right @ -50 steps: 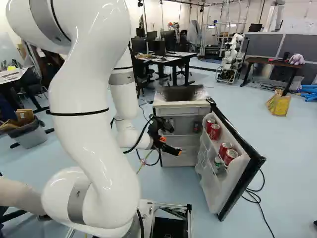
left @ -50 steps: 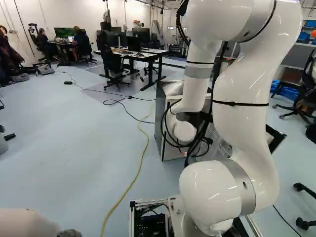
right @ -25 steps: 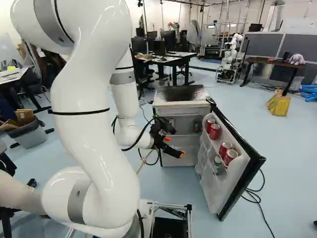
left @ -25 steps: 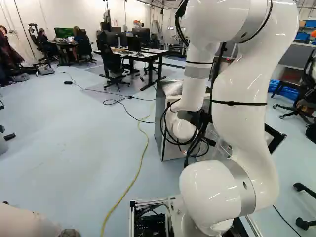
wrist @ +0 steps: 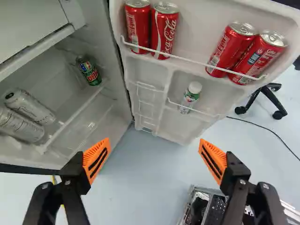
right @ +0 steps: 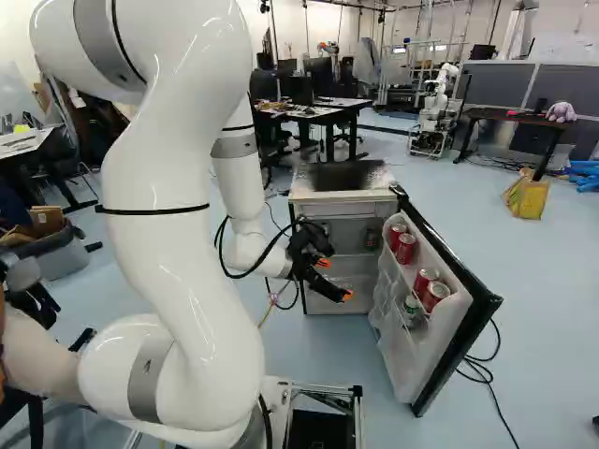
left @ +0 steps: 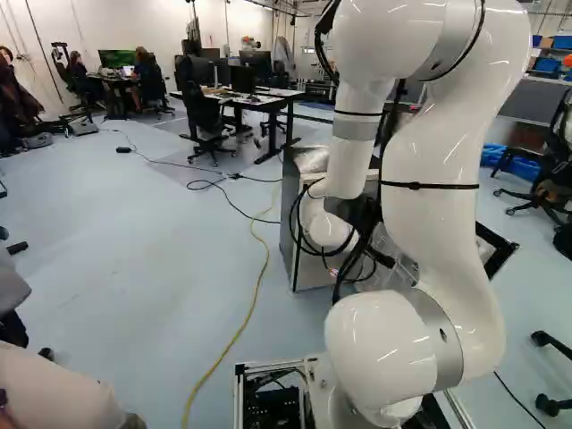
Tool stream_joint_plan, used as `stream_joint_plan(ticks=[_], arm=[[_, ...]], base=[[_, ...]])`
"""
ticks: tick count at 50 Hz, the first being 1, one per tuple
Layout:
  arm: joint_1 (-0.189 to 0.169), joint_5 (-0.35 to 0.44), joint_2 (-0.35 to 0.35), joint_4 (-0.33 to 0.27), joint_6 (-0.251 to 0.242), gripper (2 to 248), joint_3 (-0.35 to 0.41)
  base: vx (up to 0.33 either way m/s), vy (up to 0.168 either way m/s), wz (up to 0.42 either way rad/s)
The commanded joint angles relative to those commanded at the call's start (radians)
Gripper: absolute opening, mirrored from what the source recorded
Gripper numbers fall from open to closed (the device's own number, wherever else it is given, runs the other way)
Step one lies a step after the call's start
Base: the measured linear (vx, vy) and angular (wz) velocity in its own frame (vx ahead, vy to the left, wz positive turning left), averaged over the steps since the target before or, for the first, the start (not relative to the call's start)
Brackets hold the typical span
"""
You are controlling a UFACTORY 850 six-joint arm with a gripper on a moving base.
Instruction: Grab a drink from the fridge
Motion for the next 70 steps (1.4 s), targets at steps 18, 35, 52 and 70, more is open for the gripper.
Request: stream_joint_plan(ticks=[18, 35, 52, 70], arm=[[-0.008, 0.022, -0.011, 0.060, 0.000, 247, -0.020], [-0.017, 0.034, -0.019, 0.077, 0.000, 247, -0.034], [-0.017, 0.034, -0.030, 0.088, 0.000, 247, -0.054], [-0.016, 0.044, -0.048, 0.099, 0.000, 247, -0.086]], base=[[0.000, 0.000, 0.000], [0.000, 0.000, 0.000], [0.000, 0.000, 0.000], [0.000, 0.000, 0.000]])
